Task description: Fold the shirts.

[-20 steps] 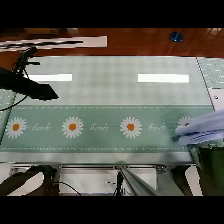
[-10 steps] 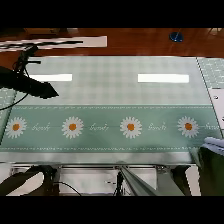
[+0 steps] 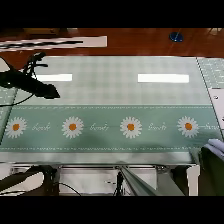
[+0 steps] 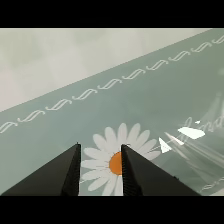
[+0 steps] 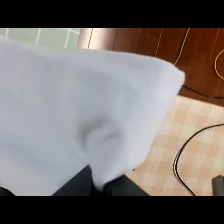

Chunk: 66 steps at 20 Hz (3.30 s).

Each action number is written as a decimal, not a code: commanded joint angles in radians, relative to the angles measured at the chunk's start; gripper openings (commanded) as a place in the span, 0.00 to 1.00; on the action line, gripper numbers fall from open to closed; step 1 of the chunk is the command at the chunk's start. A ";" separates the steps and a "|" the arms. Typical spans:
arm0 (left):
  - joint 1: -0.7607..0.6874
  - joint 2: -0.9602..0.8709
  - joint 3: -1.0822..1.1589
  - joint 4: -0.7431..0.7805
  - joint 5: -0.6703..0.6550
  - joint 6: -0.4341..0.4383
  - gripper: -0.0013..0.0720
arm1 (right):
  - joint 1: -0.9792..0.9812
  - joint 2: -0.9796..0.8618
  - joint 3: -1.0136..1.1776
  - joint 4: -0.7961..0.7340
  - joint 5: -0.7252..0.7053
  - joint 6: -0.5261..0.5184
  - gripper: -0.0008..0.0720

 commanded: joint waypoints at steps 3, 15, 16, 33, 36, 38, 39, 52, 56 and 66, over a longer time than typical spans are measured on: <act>0.053 -0.014 0.005 0.066 0.000 -0.046 0.46 | -0.096 0.016 -0.238 -0.188 -0.039 -0.042 0.06; 0.265 -0.014 0.092 0.065 -0.060 -0.103 0.46 | -0.217 0.026 -0.538 -0.294 -0.283 -0.049 0.06; 0.267 -0.014 0.106 0.066 -0.060 -0.103 0.46 | -0.217 0.026 -0.565 -0.294 -0.286 -0.051 0.22; 0.132 -0.031 0.119 -0.291 0.141 -0.054 0.73 | 0.703 -0.536 0.015 0.808 -0.736 -0.167 0.55; -0.089 -0.037 0.118 -0.031 0.157 -0.111 0.73 | 1.001 -0.643 0.016 0.634 -0.622 -0.166 0.55; -0.231 -0.048 0.118 0.247 0.187 -0.285 0.73 | 1.164 -0.683 0.016 0.451 -0.578 -0.134 0.56; -0.285 -0.055 0.118 0.341 0.197 -0.339 0.73 | 1.227 -0.693 0.016 0.382 -0.580 -0.101 0.60; -0.392 -0.081 0.100 0.375 0.308 -0.519 0.73 | 1.357 -0.590 -0.002 0.323 -0.864 0.130 0.60; -0.435 -0.080 0.066 0.376 0.370 -0.520 0.73 | 1.356 -0.522 -0.118 0.323 -0.927 0.142 0.60; -0.431 -0.102 0.066 0.375 0.410 -0.519 0.73 | 1.356 -0.516 -0.140 0.324 -1.005 0.142 0.60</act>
